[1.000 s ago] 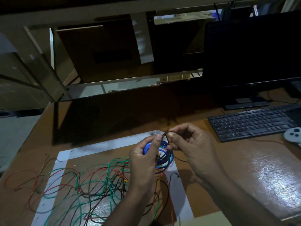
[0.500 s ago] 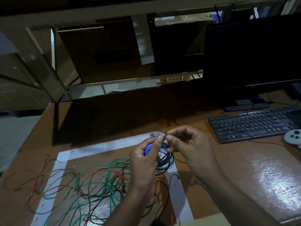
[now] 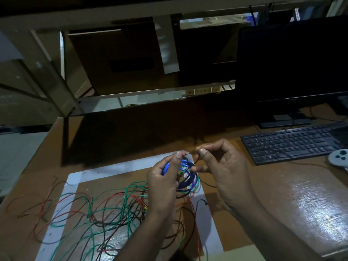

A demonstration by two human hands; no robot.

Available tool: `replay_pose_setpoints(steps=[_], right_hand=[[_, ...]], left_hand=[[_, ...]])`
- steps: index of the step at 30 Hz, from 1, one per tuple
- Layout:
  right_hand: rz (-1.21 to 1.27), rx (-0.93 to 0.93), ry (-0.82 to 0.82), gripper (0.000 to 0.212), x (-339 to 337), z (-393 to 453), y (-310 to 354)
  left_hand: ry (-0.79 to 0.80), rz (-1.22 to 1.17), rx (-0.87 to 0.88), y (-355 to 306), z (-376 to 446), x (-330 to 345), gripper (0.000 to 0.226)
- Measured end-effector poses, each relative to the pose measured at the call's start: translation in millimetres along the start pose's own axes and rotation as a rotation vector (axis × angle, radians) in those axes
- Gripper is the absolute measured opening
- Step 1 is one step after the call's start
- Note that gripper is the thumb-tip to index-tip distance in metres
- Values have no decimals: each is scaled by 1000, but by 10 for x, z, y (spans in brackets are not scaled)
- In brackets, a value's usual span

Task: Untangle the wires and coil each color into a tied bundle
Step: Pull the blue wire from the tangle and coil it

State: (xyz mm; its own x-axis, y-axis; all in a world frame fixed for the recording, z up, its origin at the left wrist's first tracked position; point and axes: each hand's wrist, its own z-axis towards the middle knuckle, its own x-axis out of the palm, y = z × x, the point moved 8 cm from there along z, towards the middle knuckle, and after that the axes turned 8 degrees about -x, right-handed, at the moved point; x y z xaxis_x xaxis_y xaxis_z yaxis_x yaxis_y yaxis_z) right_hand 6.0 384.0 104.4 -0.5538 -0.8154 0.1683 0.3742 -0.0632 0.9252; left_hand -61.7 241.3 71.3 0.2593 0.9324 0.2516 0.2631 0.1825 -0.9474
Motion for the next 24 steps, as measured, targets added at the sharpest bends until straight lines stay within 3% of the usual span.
replay_pose_setpoints(steps=[13, 24], right_hand=[[-132, -42, -57, 7, -64, -23, 6], [57, 21, -92, 7, -57, -42, -12]], left_hand=[[-97, -38, 38, -86, 83, -141, 30], [-125, -80, 63, -154, 83, -176, 30]])
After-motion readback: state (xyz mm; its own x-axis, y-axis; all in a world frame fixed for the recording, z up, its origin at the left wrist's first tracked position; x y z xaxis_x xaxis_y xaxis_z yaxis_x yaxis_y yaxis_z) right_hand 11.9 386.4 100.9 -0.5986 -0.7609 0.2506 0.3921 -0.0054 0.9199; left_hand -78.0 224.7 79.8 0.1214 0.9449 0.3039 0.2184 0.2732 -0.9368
